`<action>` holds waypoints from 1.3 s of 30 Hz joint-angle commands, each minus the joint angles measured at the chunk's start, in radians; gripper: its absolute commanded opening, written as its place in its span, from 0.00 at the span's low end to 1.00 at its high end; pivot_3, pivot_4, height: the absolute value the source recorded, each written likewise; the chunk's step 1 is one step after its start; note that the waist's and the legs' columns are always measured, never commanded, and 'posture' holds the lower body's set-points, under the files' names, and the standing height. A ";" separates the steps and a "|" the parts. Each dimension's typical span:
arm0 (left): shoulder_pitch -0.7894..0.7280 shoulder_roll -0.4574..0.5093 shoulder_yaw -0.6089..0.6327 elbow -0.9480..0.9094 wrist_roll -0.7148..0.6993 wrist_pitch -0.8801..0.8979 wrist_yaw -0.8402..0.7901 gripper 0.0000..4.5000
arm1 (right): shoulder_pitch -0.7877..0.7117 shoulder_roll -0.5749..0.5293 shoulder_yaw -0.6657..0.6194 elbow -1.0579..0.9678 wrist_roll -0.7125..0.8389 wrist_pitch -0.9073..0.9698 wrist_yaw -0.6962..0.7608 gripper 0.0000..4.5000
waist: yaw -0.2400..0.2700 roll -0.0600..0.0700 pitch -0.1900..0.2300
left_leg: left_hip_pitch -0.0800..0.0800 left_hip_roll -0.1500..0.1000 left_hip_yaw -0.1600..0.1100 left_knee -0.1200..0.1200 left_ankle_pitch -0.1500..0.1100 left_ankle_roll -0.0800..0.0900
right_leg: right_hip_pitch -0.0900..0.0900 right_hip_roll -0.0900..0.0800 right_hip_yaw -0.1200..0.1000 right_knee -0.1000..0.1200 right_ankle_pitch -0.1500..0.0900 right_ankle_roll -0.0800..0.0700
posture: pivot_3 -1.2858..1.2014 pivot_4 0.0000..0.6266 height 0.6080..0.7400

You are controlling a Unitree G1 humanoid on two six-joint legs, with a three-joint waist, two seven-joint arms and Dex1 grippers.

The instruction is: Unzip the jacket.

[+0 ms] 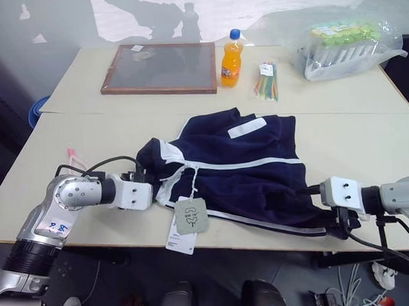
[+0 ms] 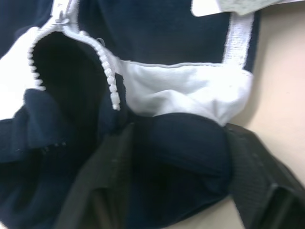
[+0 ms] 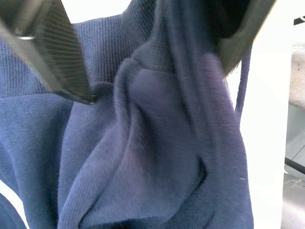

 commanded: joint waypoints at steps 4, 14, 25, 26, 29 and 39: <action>0.052 0.024 0.001 -0.055 -0.031 0.026 -0.049 0.08 | -0.012 -0.002 -0.010 -0.018 0.023 0.016 0.019 0.15 | -0.002 0.000 0.000 | 0.000 0.000 0.000 0.000 0.000 0.000 | 0.000 0.000 0.000 0.000 0.000 0.000 | 0.52 0.24 1.00; 0.178 0.107 0.068 -0.244 -0.136 0.154 -0.121 0.00 | 0.054 -0.041 -0.057 -0.081 0.084 0.056 0.078 0.00 | -0.004 0.000 0.000 | -0.001 0.001 -0.001 -0.001 0.000 0.000 | -0.001 0.000 0.000 -0.001 0.000 0.000 | 0.52 0.24 1.00; 0.226 0.107 0.061 -0.246 -0.093 0.169 -0.085 0.00 | 0.109 -0.048 -0.081 -0.124 0.106 0.076 0.087 0.00 | -0.004 0.000 0.000 | 0.000 0.001 0.000 -0.001 0.000 0.000 | -0.001 0.000 0.001 -0.001 0.000 0.000 | 0.52 0.24 1.00; 0.233 0.107 0.063 -0.246 -0.094 0.168 -0.084 0.00 | 0.108 -0.043 -0.080 -0.120 0.087 0.063 0.069 0.00 | -0.004 0.000 0.000 | 0.000 0.001 0.000 -0.001 0.000 0.000 | -0.001 0.000 0.001 -0.001 0.000 0.000 | 0.52 0.24 1.00; 0.247 0.099 0.073 -0.256 -0.126 0.192 -0.089 0.00 | 0.093 -0.032 -0.077 -0.105 0.063 0.068 0.024 0.00 | -0.005 0.000 0.000 | 0.000 0.001 0.000 -0.001 -0.001 0.000 | -0.001 0.000 0.001 -0.001 0.000 0.000 | 0.52 0.24 1.00; 0.312 0.116 0.131 -0.330 -0.254 0.311 -0.142 0.68 | 0.112 -0.077 -0.120 -0.127 0.107 0.116 0.066 0.64 | -0.005 0.000 0.000 | 0.000 0.001 0.000 -0.001 -0.001 0.000 | -0.001 0.000 0.001 -0.001 0.000 0.000 | 0.52 0.24 1.00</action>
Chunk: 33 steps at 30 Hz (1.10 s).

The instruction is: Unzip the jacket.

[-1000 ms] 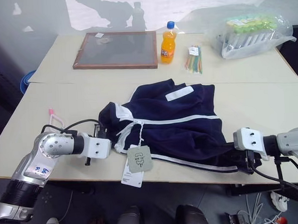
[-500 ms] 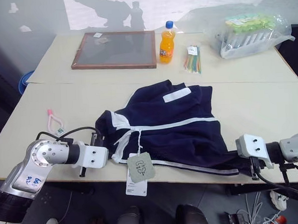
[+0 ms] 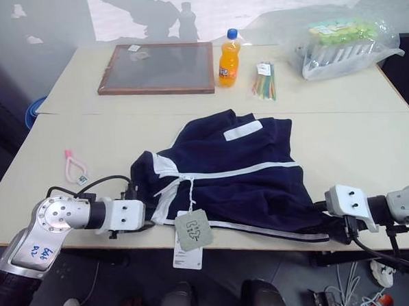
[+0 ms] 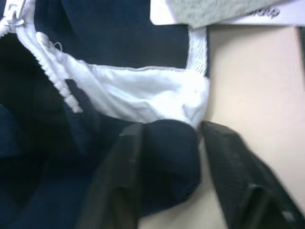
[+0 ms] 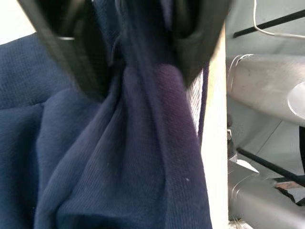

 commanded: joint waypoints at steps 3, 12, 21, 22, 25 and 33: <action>0.067 0.031 0.067 -0.077 -0.090 0.087 -0.033 0.86 | -0.006 -0.037 -0.097 -0.045 0.057 0.042 0.011 0.84 | -0.002 0.000 0.000 | 0.000 0.000 0.000 0.000 0.000 0.000 | 0.000 0.000 0.000 0.000 0.000 0.000 | 0.52 0.24 1.00; 0.073 0.136 0.305 -0.158 -0.490 0.452 -0.189 0.99 | -0.200 -0.089 -0.256 -0.131 0.572 0.604 -0.002 0.99 | 0.001 0.000 0.002 | 0.000 0.008 -0.001 0.001 -0.001 -0.001 | 0.000 0.002 0.000 -0.001 0.000 0.000 | 0.52 0.24 1.00; -0.046 0.131 0.190 -0.150 -0.432 0.440 -0.196 0.99 | -0.321 0.133 0.018 -0.280 0.801 0.914 -0.320 0.99 | -0.004 -0.001 0.003 | -0.001 0.007 -0.001 0.001 -0.002 -0.002 | 0.000 0.004 0.001 -0.002 0.000 0.000 | 0.52 0.24 1.00; -0.066 0.122 0.176 -0.149 -0.428 0.441 -0.187 0.99 | -0.329 0.163 0.055 -0.275 0.790 0.931 -0.348 0.99 | -0.002 0.000 0.003 | -0.001 0.007 0.000 0.001 -0.002 -0.002 | -0.001 0.004 0.002 -0.001 0.000 0.000 | 0.52 0.24 1.00; -0.098 0.103 0.130 -0.149 -0.397 0.427 -0.172 0.99 | -0.332 0.208 0.117 -0.282 0.752 0.934 -0.381 0.99 | 0.000 0.000 0.003 | -0.002 0.006 0.000 0.001 -0.002 -0.002 | -0.001 0.004 0.002 -0.001 0.000 -0.001 | 0.52 0.24 1.00; -0.184 -0.011 -0.063 -0.069 -0.119 0.002 -0.158 0.99 | -0.261 0.090 0.064 -0.355 0.664 0.799 -0.222 0.99 | 0.008 -0.001 0.003 | -0.003 0.002 0.000 0.001 -0.002 -0.002 | -0.001 0.004 0.001 -0.002 0.000 -0.001 | 0.52 0.24 1.00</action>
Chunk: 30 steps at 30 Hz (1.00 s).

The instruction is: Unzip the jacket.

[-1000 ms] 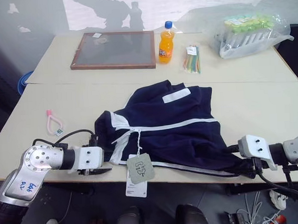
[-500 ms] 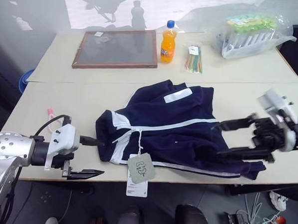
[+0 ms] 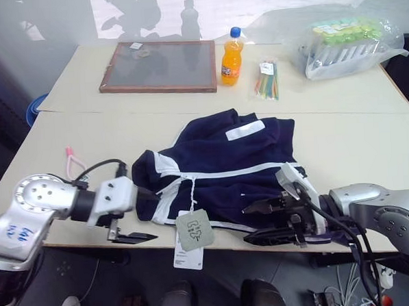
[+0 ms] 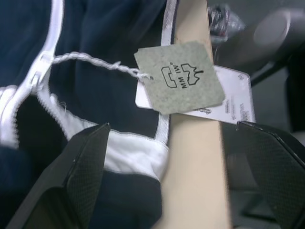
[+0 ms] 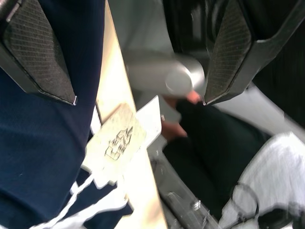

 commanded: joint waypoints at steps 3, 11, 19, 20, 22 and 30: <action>-0.094 -0.087 -0.106 0.107 0.161 -0.361 -0.005 0.99 | 0.035 -0.081 -0.120 -0.057 0.014 -0.076 0.112 0.99 | -0.003 0.000 0.000 | 0.000 0.000 0.002 0.000 0.000 0.000 | 0.000 0.000 0.000 0.000 0.000 0.000 | 0.52 0.24 1.00; -0.252 -0.190 -0.268 0.365 0.296 -0.836 -0.051 0.99 | 0.067 -0.142 -0.295 -0.060 0.015 -0.103 0.115 0.99 | -0.006 0.000 0.000 | 0.000 0.001 0.002 0.001 0.000 0.000 | 0.000 0.000 0.000 0.000 0.000 0.000 | 0.52 0.24 1.00; -0.351 -0.147 -0.319 0.557 0.277 -1.091 -0.114 0.99 | 0.146 -0.143 -0.386 -0.074 0.013 -0.096 0.078 0.99 | -0.006 -0.001 0.000 | 0.000 0.001 0.000 0.001 0.000 0.000 | 0.000 0.000 0.000 0.000 0.000 0.000 | 0.52 0.24 1.00; -0.356 -0.143 -0.328 0.569 0.276 -1.118 -0.117 0.99 | 0.153 -0.140 -0.390 -0.079 0.015 -0.096 0.072 0.99 | -0.007 -0.001 0.000 | 0.000 0.001 0.000 0.001 0.000 0.000 | 0.000 0.000 0.000 0.000 0.000 0.000 | 0.52 0.24 1.00; -0.362 -0.142 -0.341 0.583 0.268 -1.151 -0.119 0.99 | 0.160 -0.138 -0.395 -0.084 0.022 -0.094 0.063 0.99 | -0.009 -0.001 0.000 | 0.001 0.001 0.000 0.001 0.000 0.000 | 0.000 0.000 0.000 0.001 0.000 0.000 | 0.52 0.24 1.00; -0.394 -0.206 -0.368 0.613 0.255 -1.180 -0.072 0.99 | 0.142 -0.145 -0.391 -0.075 0.035 -0.097 0.056 0.99 | -0.007 0.000 0.000 | 0.001 0.001 0.000 0.001 0.000 0.000 | 0.001 0.000 0.000 0.001 0.000 0.000 | 0.52 0.24 1.00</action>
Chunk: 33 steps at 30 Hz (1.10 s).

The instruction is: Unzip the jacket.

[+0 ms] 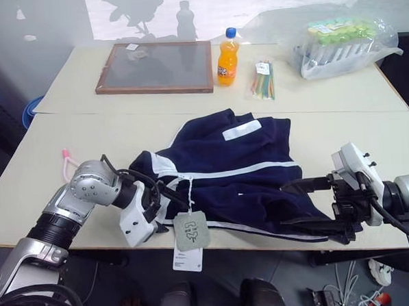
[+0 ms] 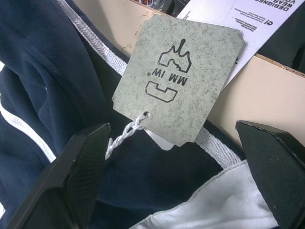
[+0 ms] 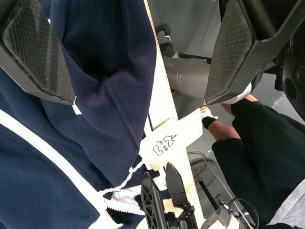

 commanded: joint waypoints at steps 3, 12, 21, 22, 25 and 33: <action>-0.007 -0.069 -0.028 -0.001 0.002 0.006 0.041 0.99 | -0.032 -0.015 -0.027 -0.004 0.024 -0.011 0.002 0.99 | 0.005 0.000 0.000 | 0.000 -0.001 -0.001 0.001 0.000 0.001 | 0.001 -0.001 0.000 0.000 0.000 0.000 | 0.52 0.24 1.00; 0.004 -0.086 -0.034 -0.004 -0.010 0.033 0.049 0.61 | -0.056 -0.008 -0.003 0.010 0.013 -0.013 0.001 1.00 | 0.000 0.000 0.000 | -0.001 -0.002 -0.002 0.001 -0.001 0.002 | 0.001 -0.001 -0.001 0.000 0.000 0.000 | 0.52 0.24 1.00; 0.033 -0.088 -0.028 -0.022 -0.039 0.056 0.056 0.01 | -0.062 -0.004 0.001 0.020 0.017 -0.008 -0.003 1.00 | 0.002 0.000 0.000 | -0.001 -0.002 -0.002 0.001 -0.001 0.002 | 0.001 -0.002 -0.001 0.000 0.000 0.000 | 0.52 0.24 1.00; 0.036 -0.090 -0.025 -0.024 -0.040 0.059 0.061 0.01 | -0.061 -0.006 0.000 0.021 0.017 -0.009 -0.002 1.00 | 0.002 0.000 0.000 | -0.001 -0.002 -0.002 0.001 -0.001 0.002 | 0.001 -0.002 -0.001 0.000 0.000 0.000 | 0.52 0.24 1.00; 0.048 -0.099 0.000 -0.021 -0.022 0.033 0.109 0.01 | -0.058 -0.010 -0.003 0.023 0.019 -0.008 0.002 1.00 | 0.001 0.000 0.000 | -0.001 -0.002 -0.002 0.001 -0.001 0.002 | 0.001 -0.002 -0.001 0.000 0.000 0.000 | 0.52 0.24 1.00; 0.030 -0.098 0.043 0.063 -0.033 -0.151 0.206 0.01 | -0.054 -0.018 -0.011 0.036 0.008 -0.012 0.012 1.00 | 0.001 0.000 0.000 | -0.001 -0.002 -0.002 0.001 -0.001 0.002 | 0.001 -0.002 -0.001 0.000 0.000 0.000 | 0.52 0.24 1.00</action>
